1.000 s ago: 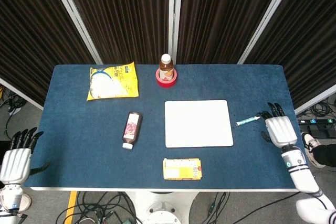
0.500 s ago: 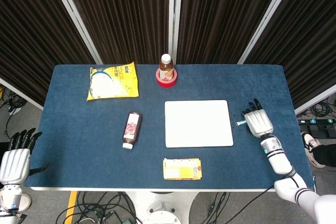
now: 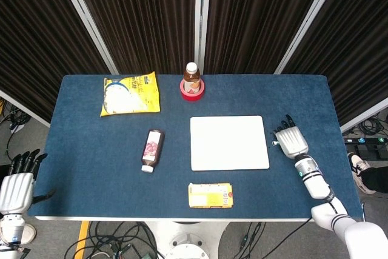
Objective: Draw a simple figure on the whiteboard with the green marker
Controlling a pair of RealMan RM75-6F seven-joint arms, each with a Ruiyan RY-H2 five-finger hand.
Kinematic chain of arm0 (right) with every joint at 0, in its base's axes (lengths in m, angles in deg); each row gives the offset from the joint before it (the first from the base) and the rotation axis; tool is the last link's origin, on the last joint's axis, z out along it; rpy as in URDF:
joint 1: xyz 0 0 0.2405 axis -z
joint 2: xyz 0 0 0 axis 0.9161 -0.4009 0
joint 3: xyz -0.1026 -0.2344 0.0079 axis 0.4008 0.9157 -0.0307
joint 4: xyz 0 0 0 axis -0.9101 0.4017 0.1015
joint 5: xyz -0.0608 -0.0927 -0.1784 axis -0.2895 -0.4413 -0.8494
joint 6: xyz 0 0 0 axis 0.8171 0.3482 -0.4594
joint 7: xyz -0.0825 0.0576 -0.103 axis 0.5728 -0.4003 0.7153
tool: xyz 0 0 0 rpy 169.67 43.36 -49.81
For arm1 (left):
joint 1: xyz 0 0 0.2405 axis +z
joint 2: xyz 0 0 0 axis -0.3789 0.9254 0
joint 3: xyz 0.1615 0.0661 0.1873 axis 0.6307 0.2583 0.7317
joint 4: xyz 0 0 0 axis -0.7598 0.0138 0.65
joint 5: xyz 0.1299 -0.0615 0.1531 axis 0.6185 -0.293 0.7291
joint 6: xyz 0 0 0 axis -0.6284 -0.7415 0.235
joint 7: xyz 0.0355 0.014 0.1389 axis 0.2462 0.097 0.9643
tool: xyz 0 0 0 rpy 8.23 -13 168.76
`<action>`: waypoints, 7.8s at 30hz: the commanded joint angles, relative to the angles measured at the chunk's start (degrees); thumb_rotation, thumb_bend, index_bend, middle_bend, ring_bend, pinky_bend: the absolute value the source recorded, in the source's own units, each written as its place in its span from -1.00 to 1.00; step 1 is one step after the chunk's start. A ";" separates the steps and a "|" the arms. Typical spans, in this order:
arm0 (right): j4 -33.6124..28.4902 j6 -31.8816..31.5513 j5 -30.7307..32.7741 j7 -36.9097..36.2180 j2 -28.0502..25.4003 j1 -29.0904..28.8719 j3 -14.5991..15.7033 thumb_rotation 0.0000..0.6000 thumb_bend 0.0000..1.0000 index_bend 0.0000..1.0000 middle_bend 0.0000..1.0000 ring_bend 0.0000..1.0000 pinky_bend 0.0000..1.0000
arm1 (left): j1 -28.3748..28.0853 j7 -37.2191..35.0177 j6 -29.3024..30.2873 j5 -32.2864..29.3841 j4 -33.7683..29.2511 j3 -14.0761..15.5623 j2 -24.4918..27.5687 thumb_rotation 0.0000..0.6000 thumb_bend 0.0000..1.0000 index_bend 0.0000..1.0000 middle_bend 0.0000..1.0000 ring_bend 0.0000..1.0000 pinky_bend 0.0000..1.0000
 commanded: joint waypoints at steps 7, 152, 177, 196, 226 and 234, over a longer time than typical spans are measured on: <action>0.83 0.59 0.27 -0.48 0.49 -0.31 0.26 1.00 -0.41 -0.04 -0.14 -0.60 -0.98 | 0.07 -0.26 -0.08 -0.08 0.44 -0.03 -0.15 1.00 -0.79 -0.70 -0.89 -0.97 -1.00; -20.25 -4.86 4.81 -50.59 6.46 -3.72 -6.96 1.00 -0.16 0.40 0.20 -0.28 -0.71 | 1.73 -10.30 -0.28 2.22 5.66 1.16 -1.31 1.00 -0.79 -0.70 -0.89 -0.97 -1.00; -24.21 -2.26 5.99 -47.32 6.60 -6.03 -9.11 1.00 -0.14 0.40 0.20 -0.29 -0.71 | 2.00 -10.78 -0.04 1.90 5.79 1.11 -1.31 1.00 -0.79 -0.70 -0.89 -0.97 -1.00; -26.95 -3.73 0.92 -50.20 4.70 -4.95 -3.81 1.00 -0.14 0.40 0.20 -0.29 -0.71 | 1.91 -10.42 -0.24 1.89 5.82 1.06 -1.50 1.00 -0.79 -0.70 -0.89 -0.97 -1.00; -31.92 -3.69 3.98 12.21 -17.49 -0.08 -0.65 1.00 -0.17 0.35 0.14 -0.44 -1.00 | 1.46 -9.41 0.19 3.29 4.05 1.25 -1.00 1.00 -0.79 -0.70 -0.89 -0.97 -1.00; -20.81 -2.11 3.02 14.36 -11.61 0.09 1.44 1.00 -0.17 0.29 0.09 -0.50 -1.00 | 1.32 -8.59 -0.32 2.91 3.27 1.32 -0.64 1.00 -0.79 -0.70 -0.89 -0.97 -1.00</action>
